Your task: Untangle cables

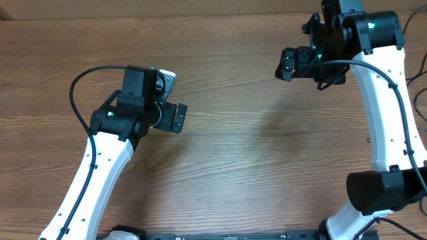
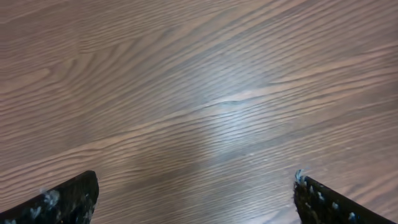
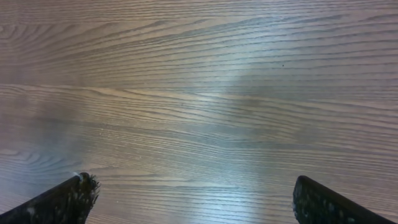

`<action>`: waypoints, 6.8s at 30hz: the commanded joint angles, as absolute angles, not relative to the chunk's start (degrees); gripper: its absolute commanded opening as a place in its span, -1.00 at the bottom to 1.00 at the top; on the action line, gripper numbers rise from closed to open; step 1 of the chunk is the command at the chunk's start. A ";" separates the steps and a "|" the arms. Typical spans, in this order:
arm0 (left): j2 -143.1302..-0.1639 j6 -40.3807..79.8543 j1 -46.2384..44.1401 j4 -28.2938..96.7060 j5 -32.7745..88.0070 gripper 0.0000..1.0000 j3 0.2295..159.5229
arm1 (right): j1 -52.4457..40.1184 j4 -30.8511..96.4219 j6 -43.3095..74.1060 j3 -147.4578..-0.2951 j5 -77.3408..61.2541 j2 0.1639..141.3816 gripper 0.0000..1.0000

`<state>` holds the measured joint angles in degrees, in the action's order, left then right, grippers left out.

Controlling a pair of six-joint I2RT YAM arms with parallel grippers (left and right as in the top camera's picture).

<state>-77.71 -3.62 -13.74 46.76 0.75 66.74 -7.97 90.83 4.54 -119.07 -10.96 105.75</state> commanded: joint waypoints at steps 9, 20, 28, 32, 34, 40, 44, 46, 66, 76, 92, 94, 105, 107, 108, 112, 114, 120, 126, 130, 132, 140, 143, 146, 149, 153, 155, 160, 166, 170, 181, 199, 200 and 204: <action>-75.81 -5.19 -13.52 45.32 -3.60 0.99 64.77 | -8.10 90.45 4.71 -119.20 -10.52 105.12 1.00; -52.27 -1.80 -13.52 18.13 1.87 1.00 33.04 | -8.10 90.45 4.71 -119.20 -10.52 105.12 1.00; -32.67 3.49 -13.50 -4.16 2.52 1.00 16.86 | -8.10 90.45 4.71 -119.20 -10.52 105.12 0.99; -26.59 3.46 -13.41 -13.78 0.89 0.99 12.67 | -8.10 90.45 4.71 -119.20 -10.52 105.12 0.99; -24.49 3.49 -13.39 -17.69 -0.12 0.99 10.79 | -8.10 90.45 4.71 -119.20 -10.52 105.12 0.99; -18.24 4.23 -12.21 -34.11 -0.67 0.99 1.32 | -8.10 90.45 4.71 -119.20 -10.52 105.12 1.00; -13.96 4.36 -11.03 -31.55 -1.67 0.99 0.30 | -8.10 90.45 4.71 -119.20 -10.52 105.12 1.00; -12.38 4.62 -10.22 -28.95 -1.80 0.99 0.27 | -8.10 90.45 4.71 -119.20 -10.52 105.12 1.00; -0.16 11.31 0.40 4.51 -1.48 0.99 0.25 | -8.08 90.45 4.71 -119.20 -10.52 105.12 1.00; -0.16 7.01 0.40 4.71 -0.69 0.99 0.27 | -8.10 90.45 4.71 -119.20 -10.52 105.12 0.99; -0.19 5.76 0.40 4.45 -0.60 0.99 0.27 | -8.10 90.48 4.71 -119.20 -10.52 105.12 1.00; -0.19 5.76 0.40 4.47 -0.60 0.99 0.27 | -8.10 90.45 4.71 -119.20 -10.52 105.12 1.00; -0.21 5.76 0.40 4.45 -0.60 1.00 0.27 | -8.10 90.45 4.71 -119.20 -10.52 105.12 1.00; -0.21 5.76 0.40 4.47 -0.60 0.99 0.27 | -8.10 90.45 4.71 -119.20 -10.52 105.12 1.00; -0.21 5.76 0.40 4.45 -0.60 0.99 0.27 | -8.10 90.45 4.71 -119.20 -10.52 105.12 1.00; -0.21 5.76 0.40 4.47 -0.60 0.99 0.27 | -8.10 90.45 4.71 -119.20 -10.52 105.12 1.00; -0.21 5.76 0.40 4.47 -0.60 0.99 0.27 | -8.10 90.45 4.71 -119.20 -10.52 105.12 1.00; -0.21 5.76 0.40 4.45 -0.60 0.99 0.27 | -8.08 90.45 4.71 -119.20 -10.52 105.12 1.00; -0.21 5.76 0.40 4.47 -0.60 0.99 0.27 | -8.08 89.84 4.69 -119.20 -9.89 105.12 1.00; -0.21 5.76 0.40 4.45 -0.60 0.99 0.27 | -8.08 87.46 4.73 -119.22 -10.13 105.08 1.00; -0.21 5.76 0.40 4.45 -0.60 0.99 0.27 | -8.27 81.91 4.73 -119.20 -13.61 104.33 1.00; -0.21 5.76 0.40 4.45 -0.60 0.99 0.27 | -8.95 70.37 4.69 -119.20 -18.74 98.56 1.00; -0.21 5.76 0.40 4.47 -0.60 0.99 0.27 | -8.95 70.37 4.67 -119.20 -15.68 95.72 0.99; -0.21 5.76 0.40 4.47 -0.60 0.99 0.27 | -8.95 70.32 4.49 -119.20 -15.03 93.62 1.00; -0.21 5.76 0.40 4.45 -0.60 0.99 0.27 | -8.95 69.49 4.49 -118.93 -14.76 91.98 1.00; -0.21 5.76 0.40 4.45 -0.60 0.99 0.30 | -9.02 59.24 4.58 -108.88 -15.42 86.28 1.00; -0.21 5.76 0.40 4.47 -0.60 0.99 0.27 | -9.02 52.64 4.73 -100.62 -16.29 82.39 1.00; -0.21 5.76 0.40 4.45 -0.60 0.99 0.27 | -8.99 32.01 4.73 -76.16 -16.80 70.87 0.99; -0.21 5.76 0.40 4.45 -0.60 0.99 0.27 | -8.99 5.63 4.71 -50.81 -16.78 58.72 1.00; -0.21 5.76 0.40 4.45 -0.60 1.00 0.27 | -8.99 -6.90 4.71 -38.04 -16.58 51.64 1.00; -0.21 5.76 0.40 4.45 -0.60 0.99 0.27 | -8.93 -34.68 4.69 -11.16 -15.88 35.90 1.00; -0.21 5.76 0.40 4.45 -0.60 0.99 0.27 | -7.64 -35.57 4.69 -3.88 -15.90 30.06 1.00; -0.21 5.76 0.40 4.47 -0.60 1.00 0.27 | -7.64 -35.57 4.69 -3.09 -15.81 29.50 1.00; -0.21 5.76 0.40 4.45 -0.60 0.99 0.30 | -7.64 -35.07 4.69 -0.47 -14.31 26.94 1.00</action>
